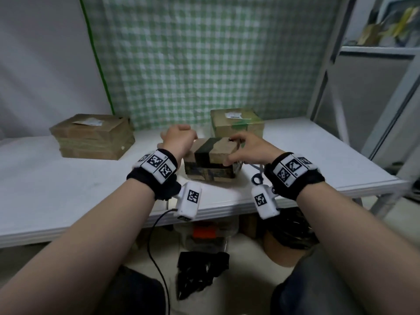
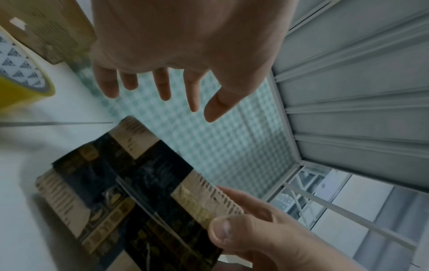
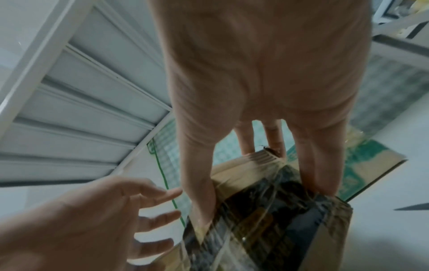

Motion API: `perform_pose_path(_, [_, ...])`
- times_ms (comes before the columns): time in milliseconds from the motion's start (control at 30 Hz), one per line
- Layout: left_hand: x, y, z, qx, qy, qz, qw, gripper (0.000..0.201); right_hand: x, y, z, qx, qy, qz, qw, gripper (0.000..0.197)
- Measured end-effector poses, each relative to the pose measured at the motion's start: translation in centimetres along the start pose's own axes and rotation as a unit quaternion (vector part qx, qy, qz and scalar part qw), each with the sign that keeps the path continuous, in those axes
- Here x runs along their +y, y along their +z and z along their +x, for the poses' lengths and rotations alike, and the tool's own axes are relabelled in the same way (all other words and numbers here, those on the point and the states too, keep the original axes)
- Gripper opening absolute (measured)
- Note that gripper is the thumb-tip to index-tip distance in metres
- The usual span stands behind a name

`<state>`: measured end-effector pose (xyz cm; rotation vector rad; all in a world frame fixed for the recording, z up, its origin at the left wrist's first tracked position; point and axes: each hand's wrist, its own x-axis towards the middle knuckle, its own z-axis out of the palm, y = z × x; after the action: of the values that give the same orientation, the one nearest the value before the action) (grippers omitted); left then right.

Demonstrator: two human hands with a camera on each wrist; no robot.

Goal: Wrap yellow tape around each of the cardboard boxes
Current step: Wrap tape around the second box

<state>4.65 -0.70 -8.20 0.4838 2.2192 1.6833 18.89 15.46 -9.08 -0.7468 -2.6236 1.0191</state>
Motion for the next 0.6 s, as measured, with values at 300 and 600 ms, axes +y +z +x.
perform_pose_path(300, [-2.3, 0.7, -1.2, -0.051, -0.027, 0.000, 0.998, 0.035, 1.8, 0.0, -1.9, -0.083, -0.020, 0.029, 0.996, 0.097])
perform_pose_path(600, [-3.2, 1.0, 1.5, -0.043, -0.045, 0.017, 0.998, 0.012, 1.7, 0.9, 0.8, -0.073, -0.034, -0.001, 0.997, 0.087])
